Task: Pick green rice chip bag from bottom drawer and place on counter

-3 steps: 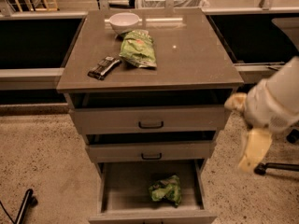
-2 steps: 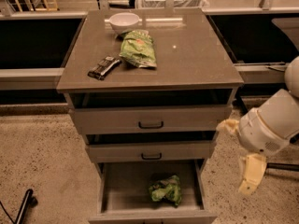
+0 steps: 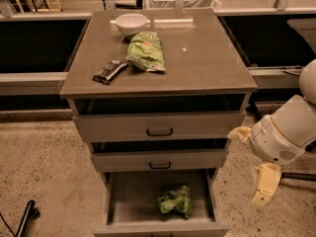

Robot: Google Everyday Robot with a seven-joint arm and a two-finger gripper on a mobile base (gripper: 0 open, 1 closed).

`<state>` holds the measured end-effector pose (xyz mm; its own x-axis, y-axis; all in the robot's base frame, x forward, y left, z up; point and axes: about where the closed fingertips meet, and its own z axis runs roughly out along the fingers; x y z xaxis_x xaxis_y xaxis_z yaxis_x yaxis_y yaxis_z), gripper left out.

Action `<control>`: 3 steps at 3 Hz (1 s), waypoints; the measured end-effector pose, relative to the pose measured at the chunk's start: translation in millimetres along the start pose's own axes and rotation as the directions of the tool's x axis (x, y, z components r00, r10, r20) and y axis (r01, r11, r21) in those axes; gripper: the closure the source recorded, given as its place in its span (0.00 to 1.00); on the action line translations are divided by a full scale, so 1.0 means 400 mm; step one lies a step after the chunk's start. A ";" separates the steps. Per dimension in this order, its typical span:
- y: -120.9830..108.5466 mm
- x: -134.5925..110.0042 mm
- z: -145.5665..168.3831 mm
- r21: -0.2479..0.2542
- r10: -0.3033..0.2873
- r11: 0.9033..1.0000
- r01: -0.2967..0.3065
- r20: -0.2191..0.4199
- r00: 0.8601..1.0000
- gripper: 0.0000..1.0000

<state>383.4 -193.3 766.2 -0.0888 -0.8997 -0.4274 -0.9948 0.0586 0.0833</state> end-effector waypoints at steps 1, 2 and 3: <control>-0.057 0.011 0.075 0.028 -0.059 0.998 0.058 0.048 0.997 0.00; -0.160 0.031 0.258 0.071 -0.176 0.984 0.166 0.176 0.969 0.00; -0.167 0.068 0.363 0.039 -0.216 0.976 0.213 0.222 0.951 0.00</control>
Offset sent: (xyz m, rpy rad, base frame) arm 0.1072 0.0523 -0.2280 0.4017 -0.2193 0.2467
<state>440.3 -158.9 618.5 0.1194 -0.7719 -0.6244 -0.9921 -0.1171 -0.0449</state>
